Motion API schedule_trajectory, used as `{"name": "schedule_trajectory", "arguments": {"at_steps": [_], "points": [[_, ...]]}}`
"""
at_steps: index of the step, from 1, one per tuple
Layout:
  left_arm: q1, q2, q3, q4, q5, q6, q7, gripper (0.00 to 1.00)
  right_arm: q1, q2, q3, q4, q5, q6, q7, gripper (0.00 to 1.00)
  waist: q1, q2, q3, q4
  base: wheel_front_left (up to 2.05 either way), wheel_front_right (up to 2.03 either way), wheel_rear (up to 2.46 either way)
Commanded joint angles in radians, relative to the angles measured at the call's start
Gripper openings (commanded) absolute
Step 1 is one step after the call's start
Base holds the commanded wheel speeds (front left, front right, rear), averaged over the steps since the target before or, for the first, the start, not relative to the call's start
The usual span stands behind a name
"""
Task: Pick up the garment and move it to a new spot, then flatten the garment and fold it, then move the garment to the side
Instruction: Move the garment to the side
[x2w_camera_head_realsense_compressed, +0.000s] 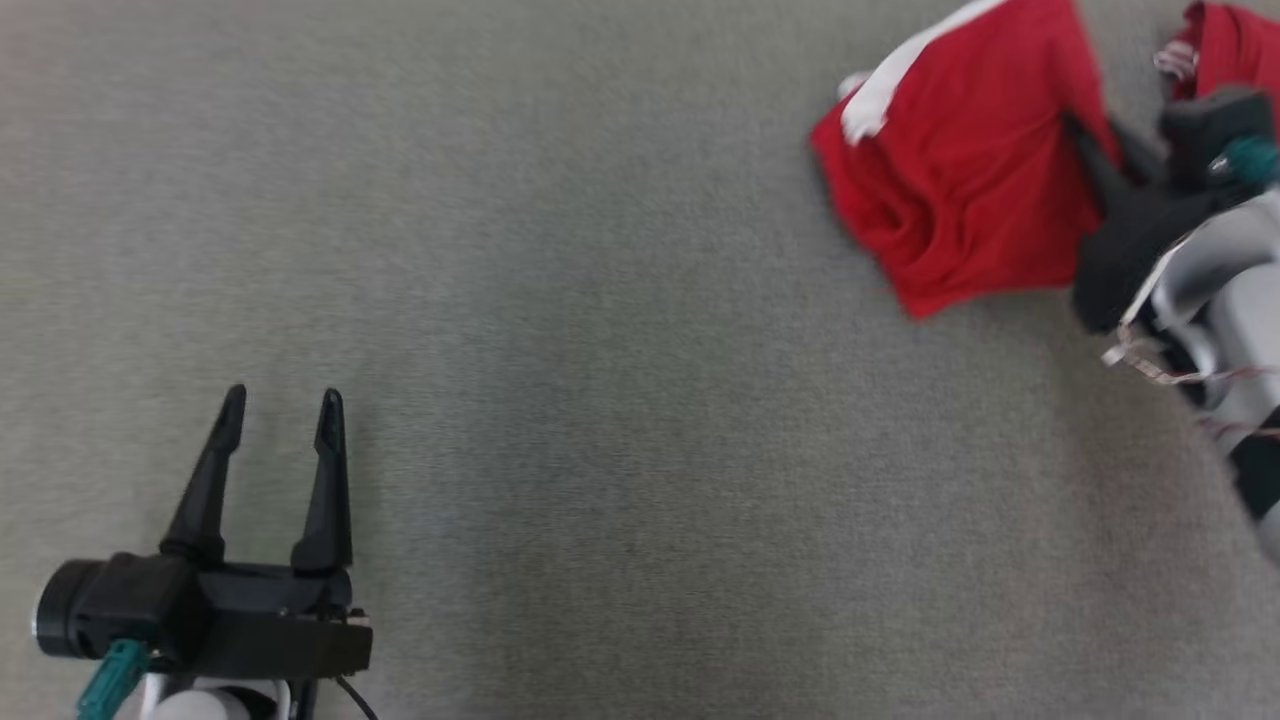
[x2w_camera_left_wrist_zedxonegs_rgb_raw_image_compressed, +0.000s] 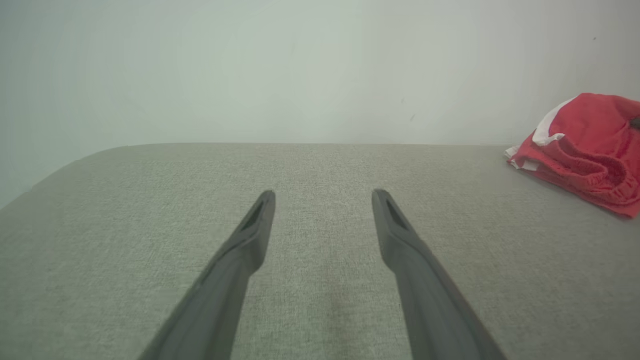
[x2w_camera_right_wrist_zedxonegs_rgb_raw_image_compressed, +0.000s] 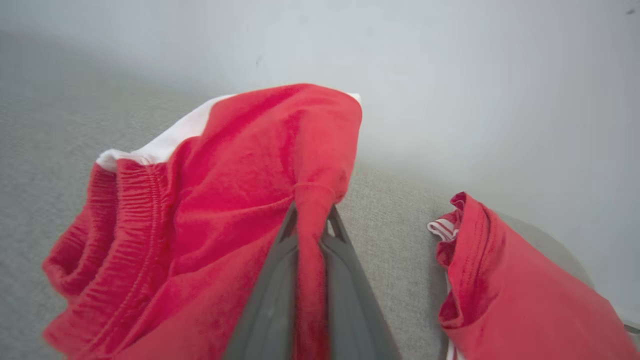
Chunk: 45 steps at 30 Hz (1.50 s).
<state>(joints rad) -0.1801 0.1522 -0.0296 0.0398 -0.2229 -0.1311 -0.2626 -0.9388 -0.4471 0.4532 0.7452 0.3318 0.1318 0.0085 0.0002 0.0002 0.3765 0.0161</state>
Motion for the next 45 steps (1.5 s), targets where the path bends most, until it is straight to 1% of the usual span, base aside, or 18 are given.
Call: {"name": "schedule_trajectory", "arguments": {"at_steps": [1,4,8,10,14,15,19,26,33,38,39,40,41,45], "points": [[-0.019,0.015,0.003,-0.008,0.008,0.001,-0.003,1.0,-0.025,-0.027,0.006,-0.014,0.014,-0.002,0.003,0.0,-0.0002,-0.0002,0.124,-0.113,0.0,0.0,0.0],[-0.036,0.032,0.007,-0.03,0.014,0.001,-0.003,1.0,-0.065,-0.081,0.015,-0.038,0.029,-0.002,0.013,0.0,-0.0002,-0.0002,0.162,-0.149,0.0,0.0,0.0],[-0.042,0.053,0.015,-0.067,0.025,0.001,-0.003,1.0,-0.096,-0.161,0.05,-0.067,0.05,-0.002,0.032,0.0,-0.0002,-0.0002,0.199,-0.185,0.0,0.0,0.0],[-0.042,0.062,0.023,-0.086,0.028,0.001,-0.003,1.0,-0.123,-0.2,0.048,-0.075,0.068,-0.002,0.035,0.0,-0.0002,-0.0002,0.214,-0.201,0.0,0.0,0.0],[-0.039,0.082,0.027,-0.125,0.035,0.001,-0.003,1.0,-0.154,-0.263,0.043,-0.069,0.09,-0.002,0.044,0.0,-0.0002,-0.0002,0.246,-0.217,0.0,0.0,0.0],[-0.039,0.082,0.027,-0.125,0.035,0.001,-0.003,1.0,-0.154,-0.263,0.043,-0.069,0.09,-0.002,0.044,0.0,-0.0002,-0.0002,0.246,-0.217,0.0,0.0,0.0],[-0.046,0.098,0.043,-0.178,0.049,0.001,-0.003,1.0,-0.203,-0.32,0.04,-0.054,0.095,-0.002,0.055,0.0,-0.0002,-0.0002,0.28,-0.222,0.0,0.0,0.0],[-0.033,0.109,0.048,-0.214,0.058,0.003,-0.002,1.0,-0.267,-0.353,0.03,0.022,0.078,-0.002,0.047,0.0,-0.0002,-0.0002,0.303,-0.222,0.0,0.0,0.0],[-0.018,0.119,0.054,-0.225,0.062,0.008,-0.001,1.0,-0.307,-0.363,0.019,0.105,0.058,-0.002,0.037,0.0,-0.0002,-0.0002,0.31,-0.223,0.0,0.0,0.0],[-0.011,0.126,0.063,-0.231,0.06,0.017,-0.001,1.0,-0.324,-0.352,0.007,0.146,0.053,-0.002,0.032,0.0,-0.0002,-0.0002,0.318,-0.226,0.0,0.0,0.0],[-0.01,0.128,0.065,-0.23,0.059,0.017,0.001,1.0,-0.327,-0.348,0.006,0.151,0.052,-0.002,0.029,0.04,-0.0002,-0.0002,0.32,-0.227,0.0,0.0,0.0],[-0.009,0.13,0.065,-0.228,0.058,0.017,0.001,1.0,-0.329,-0.345,0.004,0.155,0.049,-0.002,0.025,0.42,-0.0002,-0.0002,0.322,-0.228,0.0,0.0,0.0],[-0.01,0.13,0.065,-0.226,0.057,0.019,0.001,1.0,-0.332,-0.343,0.0,0.16,0.046,-0.002,0.019,1.0,-0.0002,-0.0002,0.322,-0.229,0.0,0.0,0.0],[-0.015,0.124,0.061,-0.215,0.054,0.023,0.001,1.0,-0.332,-0.326,-0.022,0.178,0.038,-0.002,-0.013,1.0,-0.0002,-0.0002,0.308,-0.231,0.0,0.0,0.0]]}}
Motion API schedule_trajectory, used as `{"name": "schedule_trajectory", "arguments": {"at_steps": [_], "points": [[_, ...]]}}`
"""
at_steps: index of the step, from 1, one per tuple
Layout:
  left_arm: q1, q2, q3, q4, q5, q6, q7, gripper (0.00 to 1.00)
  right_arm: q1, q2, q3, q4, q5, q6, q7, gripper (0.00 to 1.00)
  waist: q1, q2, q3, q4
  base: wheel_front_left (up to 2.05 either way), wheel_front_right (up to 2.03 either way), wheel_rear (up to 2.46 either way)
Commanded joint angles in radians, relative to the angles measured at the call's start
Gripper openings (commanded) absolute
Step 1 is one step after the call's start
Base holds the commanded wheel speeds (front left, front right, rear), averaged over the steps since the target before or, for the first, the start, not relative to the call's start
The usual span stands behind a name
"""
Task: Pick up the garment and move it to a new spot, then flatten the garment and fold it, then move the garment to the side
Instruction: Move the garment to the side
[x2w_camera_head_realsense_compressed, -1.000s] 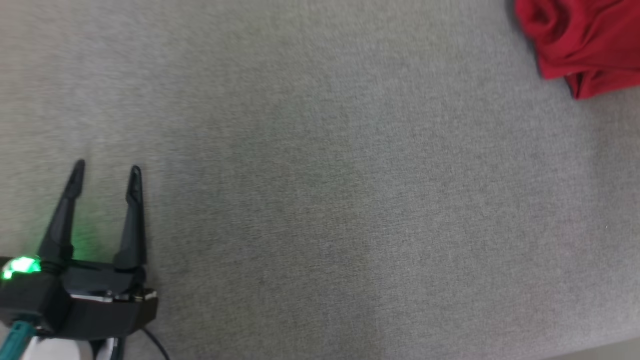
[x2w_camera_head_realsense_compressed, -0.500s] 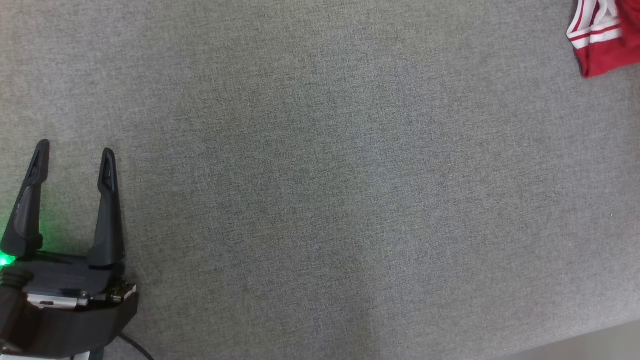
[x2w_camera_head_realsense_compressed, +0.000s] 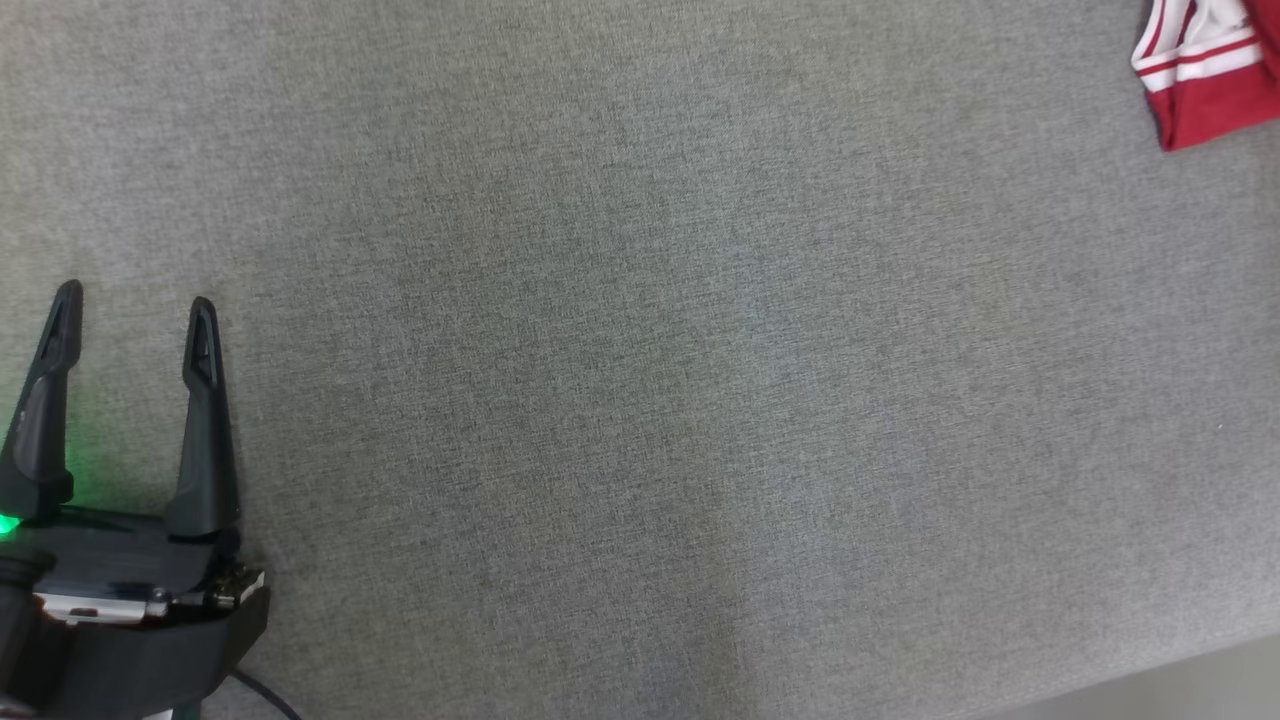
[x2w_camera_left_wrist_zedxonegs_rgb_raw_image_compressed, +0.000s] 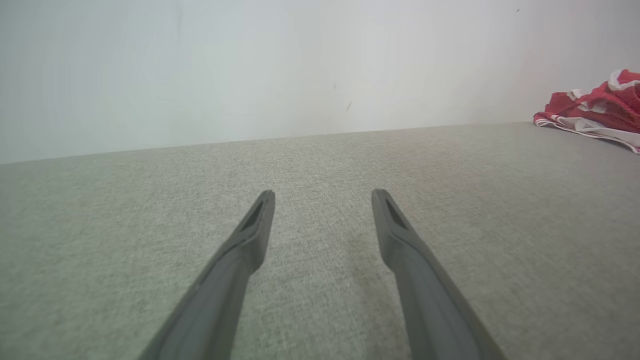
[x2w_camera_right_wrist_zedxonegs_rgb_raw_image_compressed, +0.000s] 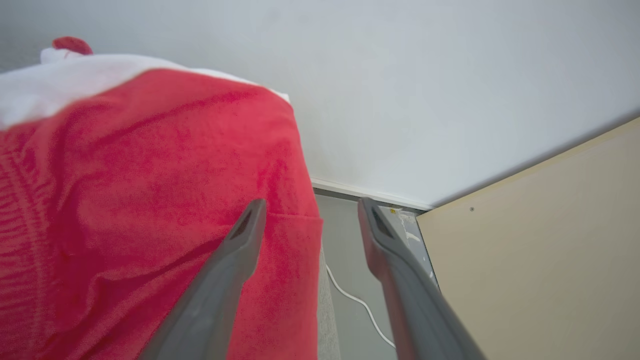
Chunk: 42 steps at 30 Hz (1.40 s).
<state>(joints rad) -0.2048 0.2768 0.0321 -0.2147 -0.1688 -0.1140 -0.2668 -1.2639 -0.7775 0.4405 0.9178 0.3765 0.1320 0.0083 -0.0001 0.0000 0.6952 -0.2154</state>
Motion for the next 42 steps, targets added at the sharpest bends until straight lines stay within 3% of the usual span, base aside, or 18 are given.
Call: {"name": "schedule_trajectory", "arguments": {"at_steps": [1,13,20,31,42], "points": [[0.01,-0.004,-0.003,0.042,-0.001,0.006,0.005,1.0,-0.01,0.006,-0.018,0.006,-0.009,-0.002,-0.029,1.0,0.0001,0.0,-0.019,0.002,0.0,0.0,0.0],[0.081,-0.062,0.023,0.087,-0.018,0.009,0.002,1.0,0.023,0.091,-0.008,-0.099,-0.021,-0.002,-0.148,1.0,0.0001,0.0,-0.227,0.048,0.0,0.0,0.0],[0.163,-0.107,0.043,0.134,-0.022,0.002,0.002,1.0,0.136,0.169,-0.029,-0.177,0.013,-0.002,-0.189,1.0,0.0001,0.0,-0.383,0.105,0.0,0.0,0.0],[0.254,-0.145,0.054,0.189,-0.015,-0.009,0.002,1.0,0.477,0.278,-0.149,-0.304,-0.001,-0.002,-0.22,1.0,0.0001,0.0,-0.574,0.192,0.0,0.0,0.0],[0.304,-0.163,0.06,0.209,-0.008,-0.012,0.002,1.0,0.879,0.418,-0.293,-0.546,-0.051,-0.002,-0.188,1.0,0.0001,0.0,-0.651,0.212,0.0,0.0,0.0]]}}
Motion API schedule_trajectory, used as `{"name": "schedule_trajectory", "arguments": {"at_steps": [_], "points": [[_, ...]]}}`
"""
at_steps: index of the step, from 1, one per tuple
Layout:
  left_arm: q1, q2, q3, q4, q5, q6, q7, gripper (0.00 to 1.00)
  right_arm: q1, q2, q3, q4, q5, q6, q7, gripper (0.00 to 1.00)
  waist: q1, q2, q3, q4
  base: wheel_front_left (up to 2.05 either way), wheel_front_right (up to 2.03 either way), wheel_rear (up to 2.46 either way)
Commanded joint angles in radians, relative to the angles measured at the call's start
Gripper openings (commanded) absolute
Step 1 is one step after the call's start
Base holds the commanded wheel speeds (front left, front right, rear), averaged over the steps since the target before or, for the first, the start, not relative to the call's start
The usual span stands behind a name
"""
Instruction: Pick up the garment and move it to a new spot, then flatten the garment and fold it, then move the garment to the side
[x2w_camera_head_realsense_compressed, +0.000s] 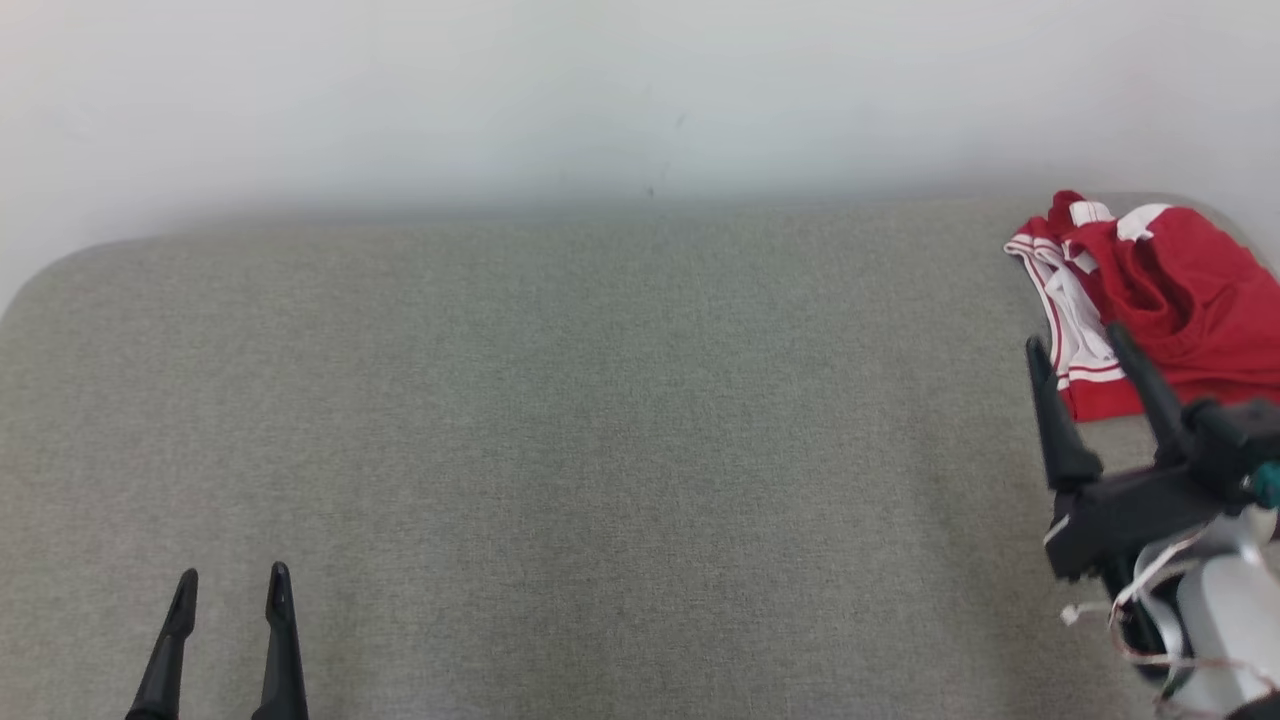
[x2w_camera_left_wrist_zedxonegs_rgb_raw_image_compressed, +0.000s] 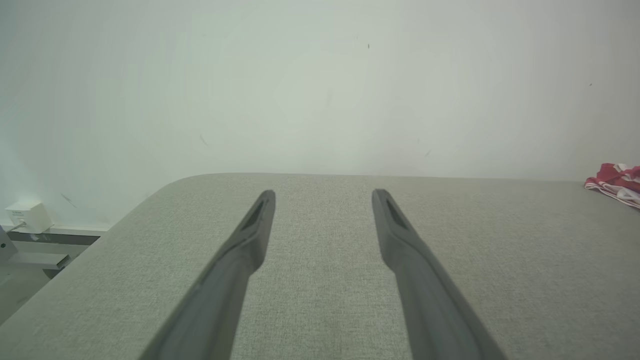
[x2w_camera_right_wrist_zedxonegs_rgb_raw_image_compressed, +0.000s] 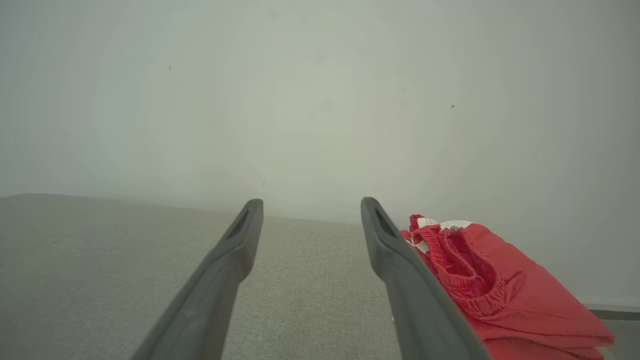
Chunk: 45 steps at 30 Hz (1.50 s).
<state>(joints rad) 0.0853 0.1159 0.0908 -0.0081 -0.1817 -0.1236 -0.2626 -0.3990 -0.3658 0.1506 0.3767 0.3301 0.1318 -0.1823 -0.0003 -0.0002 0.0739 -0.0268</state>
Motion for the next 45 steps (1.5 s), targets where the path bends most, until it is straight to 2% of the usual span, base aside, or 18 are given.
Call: {"name": "schedule_trajectory", "arguments": {"at_steps": [1,8,14,21,30,43,44,45], "points": [[0.017,-0.005,0.001,0.004,0.006,-0.003,-0.003,1.0,0.047,0.019,-0.013,-0.034,-0.009,-0.002,0.009,1.0,0.0003,0.0002,-0.033,0.023,0.0,0.0,0.0],[0.026,-0.014,-0.006,0.018,0.009,-0.005,-0.003,1.0,0.229,0.122,-0.07,-0.197,-0.048,-0.002,0.053,1.0,0.0003,0.0002,-0.057,0.025,0.0,0.0,0.0],[0.028,-0.018,-0.019,0.04,0.013,-0.008,-0.003,1.0,0.367,0.202,-0.117,-0.288,-0.087,-0.002,0.056,1.0,0.0003,0.0002,-0.084,0.04,0.0,0.0,0.0],[0.04,-0.013,-0.017,0.044,0.027,-0.005,-0.003,1.0,0.485,0.262,-0.162,-0.357,-0.094,-0.002,0.048,1.0,0.0003,0.0002,-0.113,0.049,0.0,0.0,0.0],[0.059,-0.007,-0.004,0.072,0.015,0.0,0.004,1.0,0.587,0.296,-0.186,-0.412,-0.106,-0.002,0.062,1.0,0.0003,0.0002,-0.142,0.055,0.0,0.0,0.0],[0.038,0.011,-0.028,0.109,0.027,0.015,0.022,1.0,0.594,0.306,-0.185,-0.39,-0.114,-0.002,0.057,1.0,0.0003,0.0002,-0.141,0.075,0.0,0.0,0.0],[0.046,0.006,-0.028,0.11,0.023,0.017,0.023,0.0,0.593,0.304,-0.182,-0.388,-0.108,0.0,0.059,0.0,0.0004,0.0002,-0.141,0.075,0.0,0.0,0.0],[0.046,0.004,-0.027,0.116,0.02,0.017,0.025,0.0,0.593,0.304,-0.181,-0.38,-0.106,0.0,0.059,0.0,0.0004,0.0002,-0.141,0.075,0.0,0.0,0.0]]}}
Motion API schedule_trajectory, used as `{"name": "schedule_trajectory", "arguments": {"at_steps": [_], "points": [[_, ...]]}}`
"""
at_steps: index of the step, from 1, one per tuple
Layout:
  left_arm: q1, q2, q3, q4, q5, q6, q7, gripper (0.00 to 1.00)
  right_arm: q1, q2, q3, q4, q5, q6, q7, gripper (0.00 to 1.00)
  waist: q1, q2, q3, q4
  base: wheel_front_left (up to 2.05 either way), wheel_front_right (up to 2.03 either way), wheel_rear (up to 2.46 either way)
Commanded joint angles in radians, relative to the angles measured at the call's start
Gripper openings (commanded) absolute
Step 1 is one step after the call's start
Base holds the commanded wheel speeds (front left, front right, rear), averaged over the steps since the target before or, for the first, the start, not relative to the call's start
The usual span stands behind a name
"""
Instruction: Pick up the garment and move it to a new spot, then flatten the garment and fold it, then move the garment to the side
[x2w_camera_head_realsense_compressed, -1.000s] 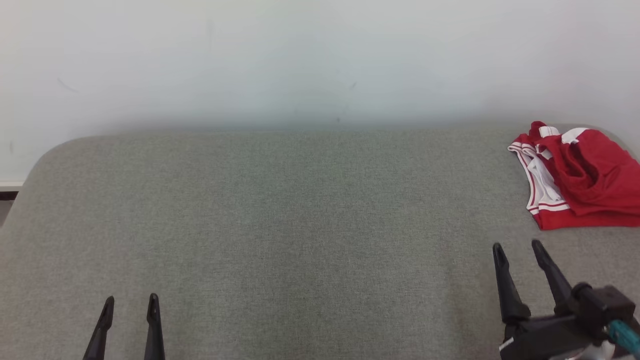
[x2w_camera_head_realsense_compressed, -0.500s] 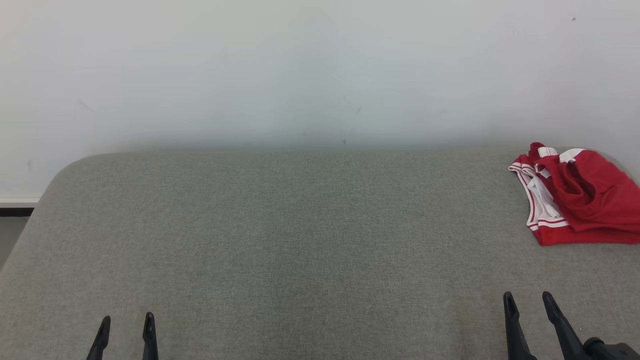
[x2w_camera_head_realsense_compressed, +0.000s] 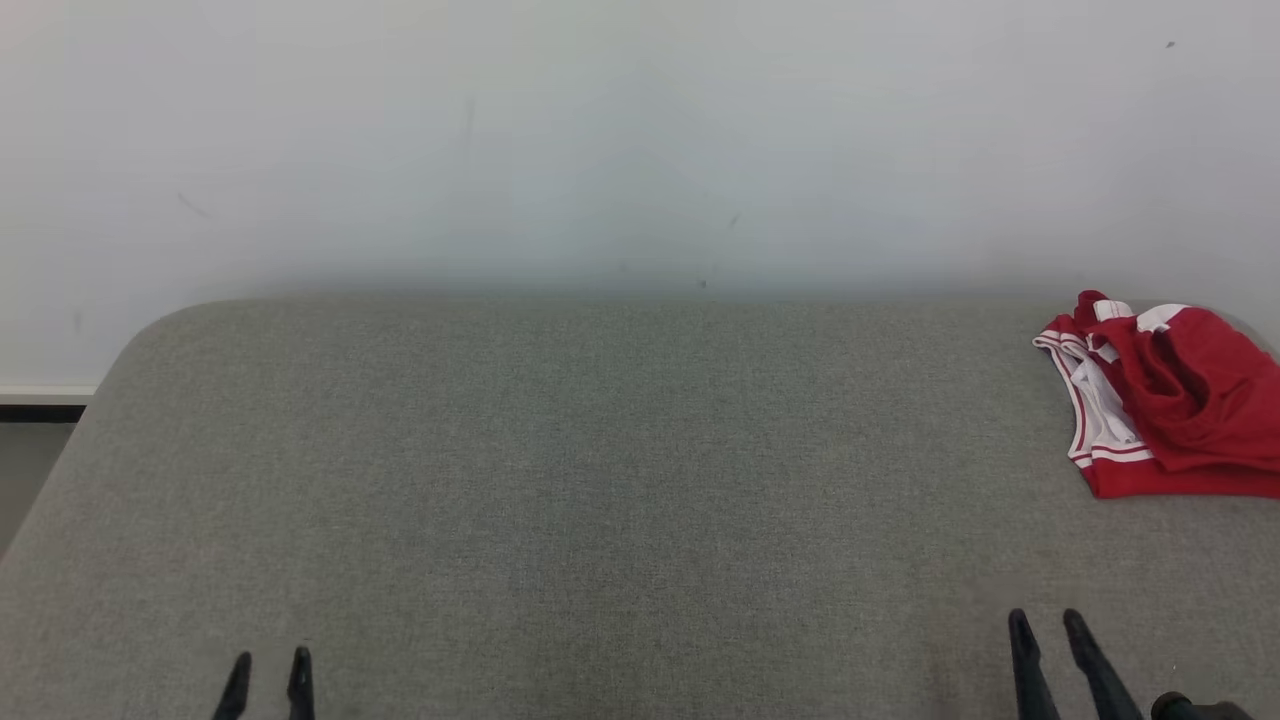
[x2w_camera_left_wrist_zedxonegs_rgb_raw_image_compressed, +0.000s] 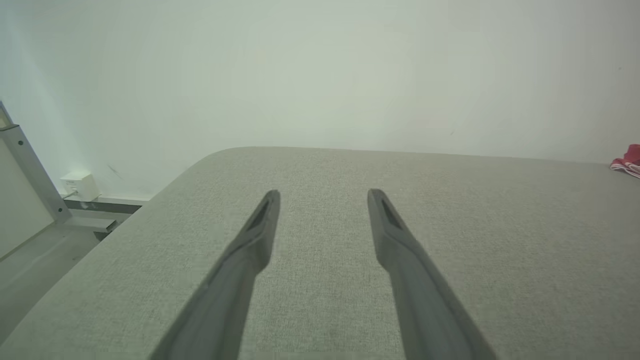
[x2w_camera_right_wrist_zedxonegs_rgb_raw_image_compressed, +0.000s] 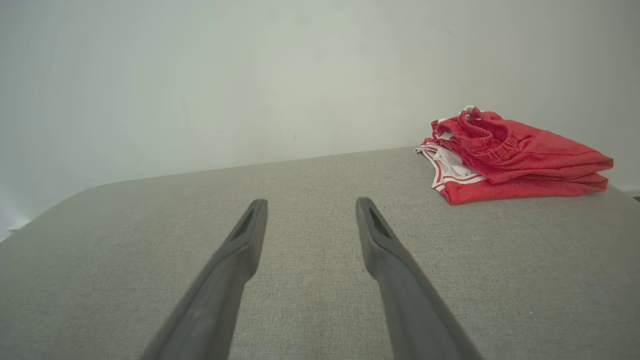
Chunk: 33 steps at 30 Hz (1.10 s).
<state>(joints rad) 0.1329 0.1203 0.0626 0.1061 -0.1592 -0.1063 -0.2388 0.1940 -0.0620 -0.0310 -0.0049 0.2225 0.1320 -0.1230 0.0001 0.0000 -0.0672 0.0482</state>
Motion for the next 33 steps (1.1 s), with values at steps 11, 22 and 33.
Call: {"name": "schedule_trajectory", "arguments": {"at_steps": [11,22,33], "points": [[-0.022,-0.017,0.012,0.052,-0.161,-0.002,0.048,0.0,-0.025,-0.001,-0.001,0.055,0.159,0.0,0.022,0.0,0.0,0.0,0.005,-0.003,0.0,0.0,0.0],[-0.051,-0.025,0.014,0.06,-0.341,-0.006,0.087,0.0,-0.065,-0.004,-0.007,0.082,0.335,0.0,0.048,0.0,-0.0001,0.0,0.01,-0.007,0.0,0.0,0.0],[-0.082,-0.032,0.019,0.071,-0.517,-0.008,0.128,0.0,-0.103,-0.006,-0.015,0.108,0.506,-0.001,0.073,0.0,-0.0001,0.0,0.016,-0.011,0.0,0.0,0.0]]}}
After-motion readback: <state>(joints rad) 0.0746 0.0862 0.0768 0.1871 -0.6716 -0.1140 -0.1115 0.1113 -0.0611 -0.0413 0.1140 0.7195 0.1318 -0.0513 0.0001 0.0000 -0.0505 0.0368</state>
